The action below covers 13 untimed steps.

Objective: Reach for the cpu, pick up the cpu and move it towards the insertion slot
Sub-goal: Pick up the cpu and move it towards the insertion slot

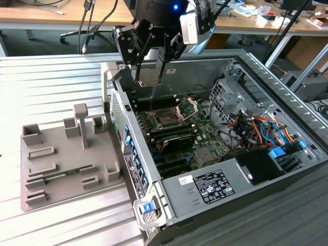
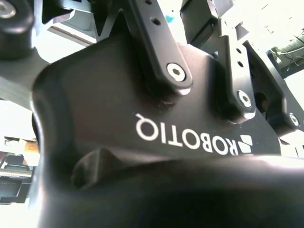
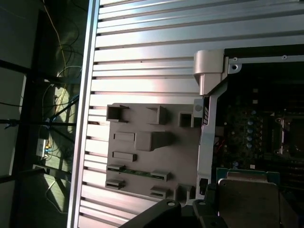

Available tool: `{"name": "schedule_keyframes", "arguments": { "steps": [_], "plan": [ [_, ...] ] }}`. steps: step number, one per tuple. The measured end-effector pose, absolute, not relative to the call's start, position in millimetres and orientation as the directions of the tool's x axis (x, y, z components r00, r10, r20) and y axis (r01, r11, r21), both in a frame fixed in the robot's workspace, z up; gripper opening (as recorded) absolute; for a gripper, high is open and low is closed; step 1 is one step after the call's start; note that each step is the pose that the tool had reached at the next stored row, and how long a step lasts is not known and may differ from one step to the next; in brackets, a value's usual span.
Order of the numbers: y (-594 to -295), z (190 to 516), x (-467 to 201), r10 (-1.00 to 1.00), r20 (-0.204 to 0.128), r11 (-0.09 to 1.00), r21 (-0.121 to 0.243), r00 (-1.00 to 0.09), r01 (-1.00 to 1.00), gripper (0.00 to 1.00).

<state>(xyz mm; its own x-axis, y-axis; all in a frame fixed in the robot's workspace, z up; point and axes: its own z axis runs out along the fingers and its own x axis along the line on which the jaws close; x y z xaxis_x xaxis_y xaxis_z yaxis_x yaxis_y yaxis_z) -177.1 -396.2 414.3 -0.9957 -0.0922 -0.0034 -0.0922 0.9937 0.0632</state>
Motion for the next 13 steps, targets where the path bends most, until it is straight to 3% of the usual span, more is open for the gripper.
{"name": "schedule_keyframes", "arguments": {
  "steps": [13],
  "plan": [
    [-396.2,414.3,-168.2,-0.092,-0.003,0.994,0.063,-0.996,-0.092,0.54]
  ]
}}
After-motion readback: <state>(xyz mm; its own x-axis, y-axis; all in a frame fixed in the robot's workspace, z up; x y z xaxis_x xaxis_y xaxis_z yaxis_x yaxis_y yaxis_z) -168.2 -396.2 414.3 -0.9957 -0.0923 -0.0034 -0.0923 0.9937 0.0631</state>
